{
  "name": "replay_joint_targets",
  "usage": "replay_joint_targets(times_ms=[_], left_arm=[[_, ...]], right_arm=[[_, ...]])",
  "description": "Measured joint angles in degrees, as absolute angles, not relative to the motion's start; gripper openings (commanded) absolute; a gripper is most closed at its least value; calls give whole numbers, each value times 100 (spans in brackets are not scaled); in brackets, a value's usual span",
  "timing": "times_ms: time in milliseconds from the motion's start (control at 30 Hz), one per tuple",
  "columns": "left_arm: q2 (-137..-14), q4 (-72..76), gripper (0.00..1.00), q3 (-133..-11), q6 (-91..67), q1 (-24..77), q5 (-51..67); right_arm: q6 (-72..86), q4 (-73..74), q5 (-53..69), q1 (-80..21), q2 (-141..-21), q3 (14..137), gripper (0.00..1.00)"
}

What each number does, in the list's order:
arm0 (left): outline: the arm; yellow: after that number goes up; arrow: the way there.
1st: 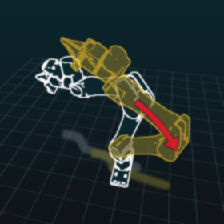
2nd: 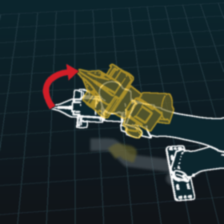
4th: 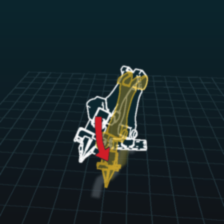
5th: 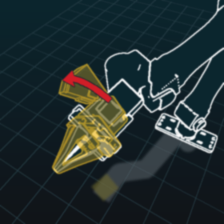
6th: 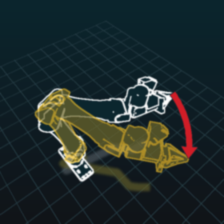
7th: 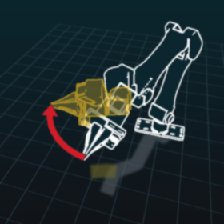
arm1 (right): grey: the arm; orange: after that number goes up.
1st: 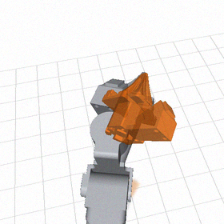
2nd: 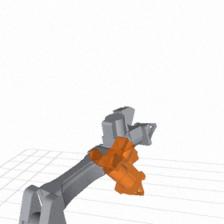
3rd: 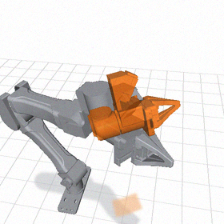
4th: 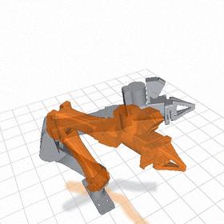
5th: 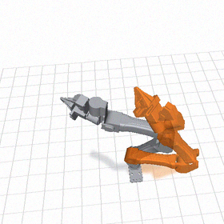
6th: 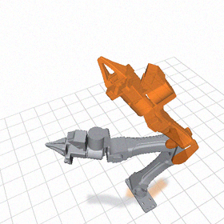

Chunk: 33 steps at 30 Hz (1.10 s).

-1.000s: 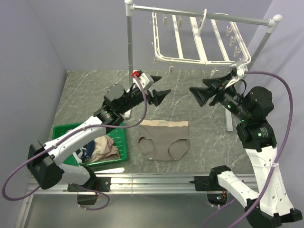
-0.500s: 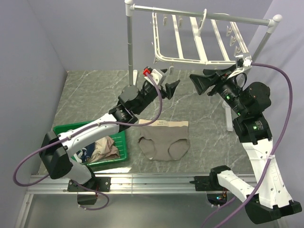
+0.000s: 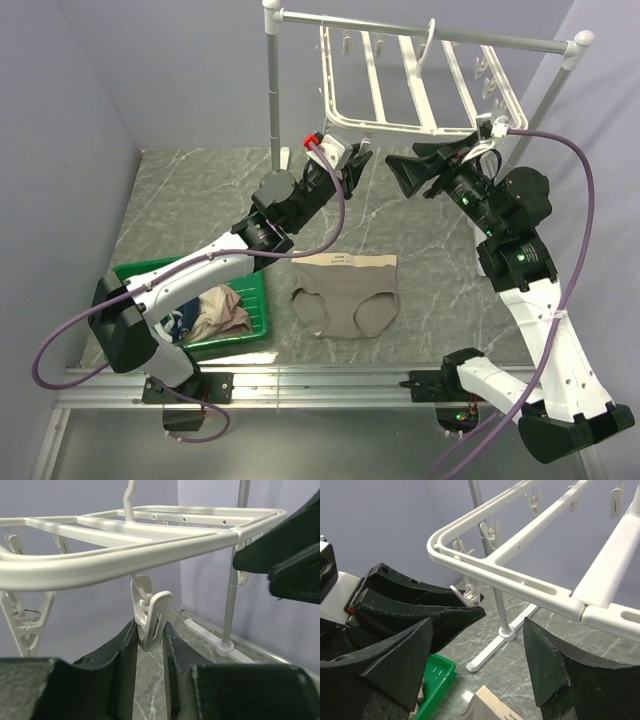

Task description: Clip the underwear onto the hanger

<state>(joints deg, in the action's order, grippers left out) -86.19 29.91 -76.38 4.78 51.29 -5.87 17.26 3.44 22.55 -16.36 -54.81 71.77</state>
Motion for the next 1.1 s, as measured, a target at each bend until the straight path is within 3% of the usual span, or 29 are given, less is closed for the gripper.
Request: replay_joint_targets(times_ms=[933, 1033, 1100], left_arm=[[-8499, 2023, 6, -7719, -117, 4574, 1533], [-8499, 1992, 6, -7756, -128, 4560, 1719], [-8497, 1962, 6, -7773, -132, 4556, 1828]], right_arm=[[1931, 40, 2989, -1717, -6289, 7179, 84], [1968, 21, 3033, -1739, -6307, 7179, 80], [1970, -16, 3074, -1750, -6333, 7179, 73]])
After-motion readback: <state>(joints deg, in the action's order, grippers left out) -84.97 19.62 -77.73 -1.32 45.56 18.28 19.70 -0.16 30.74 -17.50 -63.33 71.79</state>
